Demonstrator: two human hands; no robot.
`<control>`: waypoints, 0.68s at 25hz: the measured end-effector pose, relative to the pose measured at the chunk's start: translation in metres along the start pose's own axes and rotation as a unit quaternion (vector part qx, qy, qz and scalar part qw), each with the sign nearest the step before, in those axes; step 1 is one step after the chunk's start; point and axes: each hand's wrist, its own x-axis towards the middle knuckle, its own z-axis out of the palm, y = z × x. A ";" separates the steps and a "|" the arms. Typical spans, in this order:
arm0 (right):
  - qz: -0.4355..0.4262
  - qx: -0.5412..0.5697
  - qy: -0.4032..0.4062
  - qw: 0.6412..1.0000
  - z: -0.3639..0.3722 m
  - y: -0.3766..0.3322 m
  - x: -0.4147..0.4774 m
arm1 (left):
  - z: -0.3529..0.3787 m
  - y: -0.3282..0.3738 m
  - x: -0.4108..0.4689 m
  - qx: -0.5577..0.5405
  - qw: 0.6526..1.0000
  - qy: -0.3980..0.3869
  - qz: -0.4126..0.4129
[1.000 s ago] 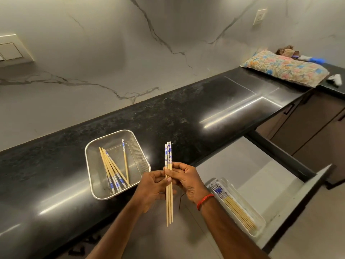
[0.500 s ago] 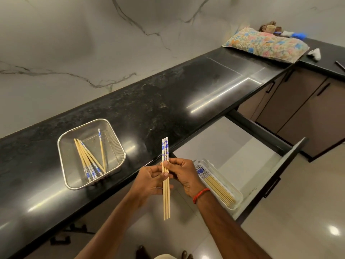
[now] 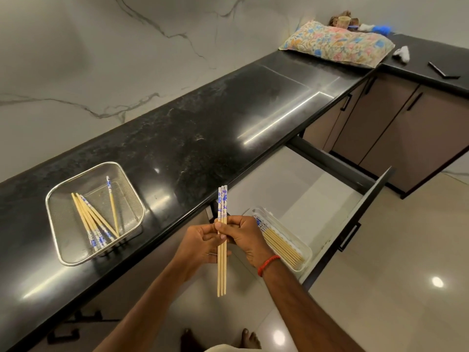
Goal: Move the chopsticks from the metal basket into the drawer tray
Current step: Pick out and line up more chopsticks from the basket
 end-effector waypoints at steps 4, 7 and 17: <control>0.012 0.002 0.043 0.999 -0.015 0.003 0.005 | 0.009 -0.015 0.008 0.027 0.998 -0.014 -0.063; 0.013 -0.001 0.051 0.999 -0.024 0.003 0.011 | 0.017 -0.031 0.012 0.036 0.996 -0.023 -0.079; 0.026 -0.142 0.071 0.987 -0.047 0.030 0.017 | 0.048 -0.047 0.028 0.006 0.999 -0.006 -0.054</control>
